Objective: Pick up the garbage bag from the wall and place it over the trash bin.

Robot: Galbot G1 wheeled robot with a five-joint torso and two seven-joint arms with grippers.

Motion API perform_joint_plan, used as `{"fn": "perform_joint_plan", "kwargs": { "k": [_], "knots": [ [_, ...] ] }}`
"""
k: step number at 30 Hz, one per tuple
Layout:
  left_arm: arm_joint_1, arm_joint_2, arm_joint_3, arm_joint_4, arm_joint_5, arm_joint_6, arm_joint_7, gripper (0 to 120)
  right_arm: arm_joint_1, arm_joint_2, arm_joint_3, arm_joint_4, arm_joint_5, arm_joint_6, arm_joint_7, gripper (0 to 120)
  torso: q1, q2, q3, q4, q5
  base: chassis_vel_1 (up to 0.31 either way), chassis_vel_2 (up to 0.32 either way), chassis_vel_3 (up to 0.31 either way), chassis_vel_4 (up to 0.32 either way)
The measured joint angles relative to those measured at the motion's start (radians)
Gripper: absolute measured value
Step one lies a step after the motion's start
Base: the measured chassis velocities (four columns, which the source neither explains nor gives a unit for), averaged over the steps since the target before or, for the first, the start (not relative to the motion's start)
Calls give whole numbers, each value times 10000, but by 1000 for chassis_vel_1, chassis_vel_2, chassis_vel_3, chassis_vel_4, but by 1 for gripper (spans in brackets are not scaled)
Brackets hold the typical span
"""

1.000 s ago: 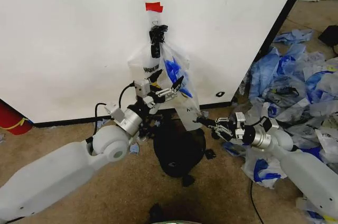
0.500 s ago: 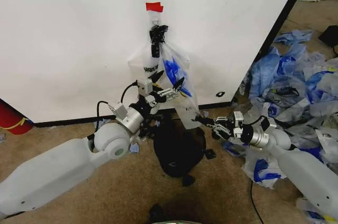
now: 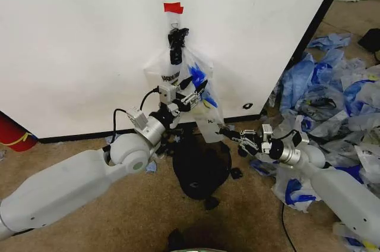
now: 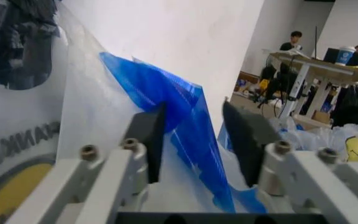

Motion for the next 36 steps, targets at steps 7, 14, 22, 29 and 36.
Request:
{"fn": "perform_joint_plan", "kwargs": {
  "k": [7, 14, 22, 29, 36],
  "knots": [
    [-9, 86, 0, -101, 31, -20, 7, 8, 66, 23, -84, -80, 5, 1, 10, 0, 0, 0, 0, -1, 0, 0, 0, 0, 0],
    [183, 165, -64, -144, 107, -99, 13, 0, 149, 119, -185, -144, -8, 22, 41, 0, 0, 0, -1, 1, 0, 0, 0, 0, 0],
    [427, 198, -411, -187, 93, -141, -85, 0, 152, 259, -320, -232, -32, 40, 60, 0, 0, 2, -1, -1, 1, 0, 0, 0, 0],
    [873, 317, -736, -344, 75, -155, -139, 0, 96, 325, -255, -370, 27, 202, 282, 0, 0, 2, -1, 1, 0, 0, 0, 0, 0],
    [1360, 376, -1018, -509, 128, -177, -173, 0, -191, 240, 33, -452, 357, 430, 765, 0, 0, 2, -1, 0, 0, 0, 0, 0, 0]
  ]
}}
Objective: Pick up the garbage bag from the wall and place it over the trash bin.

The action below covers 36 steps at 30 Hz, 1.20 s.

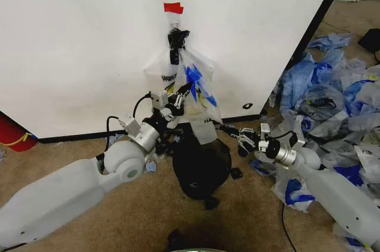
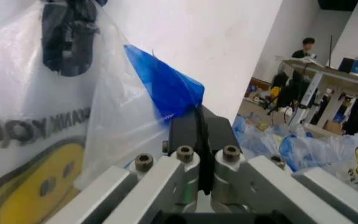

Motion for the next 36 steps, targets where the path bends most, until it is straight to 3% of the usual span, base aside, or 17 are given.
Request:
{"fn": "perform_joint_plan", "kwargs": {
  "k": [4, 6, 9, 11, 15, 20, 25, 27, 28, 31, 33, 36],
  "knots": [
    [37, 0, -25, 0, 9, -6, 0, 0, -35, -36, 41, 13, -6, 85, 108, 0, 0, 0, 0, 0, 0, 0, 0, 0, 0],
    [161, -6, -95, -2, 51, -52, 8, 0, -186, -237, 255, 81, -130, 344, 755, 2, 0, 0, 0, -2, 0, 0, 0, 0, 0],
    [227, -3, -131, -23, 74, -66, 15, 0, -209, -439, 590, 119, -77, 421, 1219, 15, 0, 0, 1, 2, 5, 0, 0, 0, 0],
    [238, -3, -142, -32, 79, -68, 13, 0, -202, -531, 764, 145, -4, 394, 1244, 16, 0, 0, 1, 1, -2, 0, 0, 0, 0],
    [240, -12, -164, -55, 85, -73, -16, 0, 29, -873, 1255, 524, 404, 298, 1421, 36, 0, 0, 1, -2, 0, 0, 0, 0, 0],
    [244, -8, -224, -86, 83, -74, -59, 0, 398, -1043, 1141, 1207, 782, 285, 1989, 51, 0, 0, 1, -2, -3, 0, 0, 0, 0],
    [240, 6, -259, -88, 31, -74, -204, 0, 1836, -913, -530, 1904, 1126, 286, 2500, 73, 0, 0, 2, 2, 0, 0, 0, 0, 0],
    [240, 6, -259, -88, 31, -74, -204, 0, 1836, -913, -530, 1904, 1126, 286, 2500, 73, 0, 0, 2, 2, 0, 0, 0, 0, 0],
    [238, 21, -261, -93, 24, -74, -229, 0, 2617, -697, -1486, 1676, 1102, 283, 2481, 83, 0, 0, 1, 1, -7, 0, 0, 0, 0],
    [238, 32, -295, -123, 11, -75, -257, 0, 3661, -295, -2476, 916, 1017, 234, 2237, 95, 1, -1, 2, 2, 2, 0, 0, 0, 0],
    [251, 32, -312, -127, 11, -74, -259, 0, 3942, -144, -2752, 646, 1015, 214, 2160, 98, 1, 0, 1, 1, -9, 0, 0, 0, 0],
    [298, 33, -339, -130, 11, -74, -260, 0, 4298, 109, -3193, 234, 1108, 164, 2022, 100, 2, -2, 3, 2, 4, 0, 0, 0, 0]
  ]
}}
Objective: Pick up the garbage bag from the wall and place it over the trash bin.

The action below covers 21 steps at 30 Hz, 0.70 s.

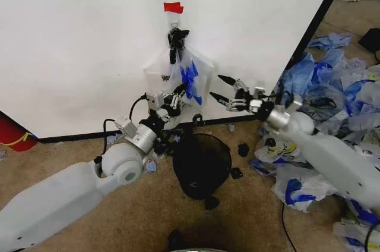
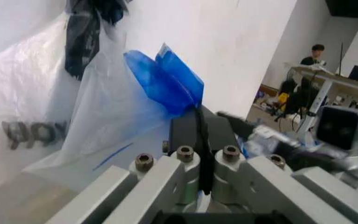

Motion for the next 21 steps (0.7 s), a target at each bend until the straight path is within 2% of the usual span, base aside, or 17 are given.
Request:
{"fn": "perform_joint_plan", "kwargs": {
  "k": [2, 3, 6, 21],
  "knots": [
    [0, 0, 0, 0, 0, 0, 0, 0, 0, 0, 0, 0, 0, 0, 0, 100, 0, 0, 0, 0, 0, 0, 0, 0, 0],
    [107, -4, -64, -1, 11, 0, 0, 0, 415, 379, -549, -513, 157, -89, -238, 100, -1, 0, -1, -2, -7, 0, 0, 0, 0],
    [150, -29, -76, 30, 34, -3, 14, 0, 543, 529, -819, -612, 293, -151, -268, 100, -1, 0, -2, -1, -6, 0, 0, 0, 0],
    [127, -117, -10, 59, 65, -18, 29, 0, 878, 806, -1649, -1211, 808, -617, -653, 100, -2, 0, -1, -3, -1, 0, 0, 0, 0]
  ]
}}
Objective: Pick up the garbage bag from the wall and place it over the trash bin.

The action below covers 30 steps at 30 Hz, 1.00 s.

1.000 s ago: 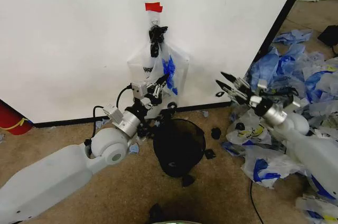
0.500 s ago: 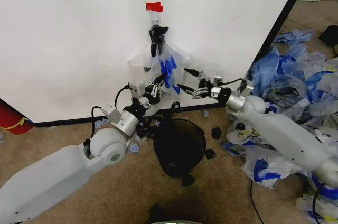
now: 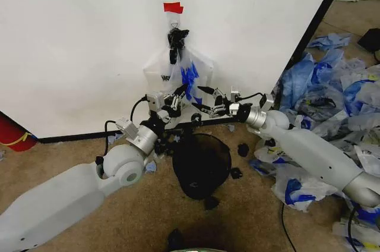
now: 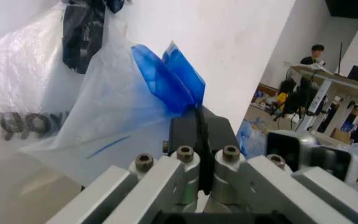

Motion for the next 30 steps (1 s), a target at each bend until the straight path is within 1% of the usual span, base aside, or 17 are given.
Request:
{"fn": "perform_joint_plan", "kwargs": {
  "k": [4, 5, 9, 12, 15, 16, 17, 23, 29, 30],
  "knots": [
    [34, 21, 1, -21, 23, 0, -2, 0, 203, 187, -263, -353, 250, -12, 157, 100, 0, 0, 0, 1, -6, 0, 0, 0, 0],
    [71, 41, 0, -47, 44, 0, -8, 0, 377, 366, -440, -719, 325, 4, 270, 100, 0, -1, 0, 4, 0, 0, 0, 0, 0],
    [163, 123, -60, -146, 71, -4, -20, 0, 590, 530, -479, -1088, 198, 201, 693, 100, 0, 0, 0, 2, -2, 0, 0, 0, 0],
    [235, 208, -126, -190, 80, -13, -21, 0, 687, 470, -404, -1176, -150, 295, 1111, 100, 0, 0, 0, 1, -4, 0, 0, 0, 0],
    [252, 225, -143, -194, 82, -20, -21, 0, 702, 446, -380, -1202, -304, 326, 1235, 100, 0, 0, -1, -1, -4, 0, 0, 0, 0],
    [286, 244, -178, -200, 86, -30, -20, 0, 717, 446, -249, -1427, -892, 522, 1495, 100, 0, 0, 0, 0, -2, 0, 0, 0, 0],
    [294, 243, -180, -205, 87, -30, -20, 0, 716, 451, -191, -1484, -1062, 601, 1571, 100, 0, 0, 0, -1, -3, 0, 0, 0, 0],
    [313, 235, -180, -217, 98, -32, -19, 0, 687, 441, -173, -1455, -1155, 701, 1826, 100, 0, 0, 0, 0, -2, 0, 0, 0, 0],
    [365, 265, -178, -262, 114, -33, -19, 0, 701, 474, -122, -1402, -1226, 874, 1707, 78, 0, 0, 0, 1, -3, 0, 0, 0, 0],
    [378, 275, -179, -269, 116, -33, -19, 0, 702, 476, -97, -1370, -1237, 915, 1691, 77, 0, 0, 0, 1, -2, 0, 0, 0, 0]
  ]
}}
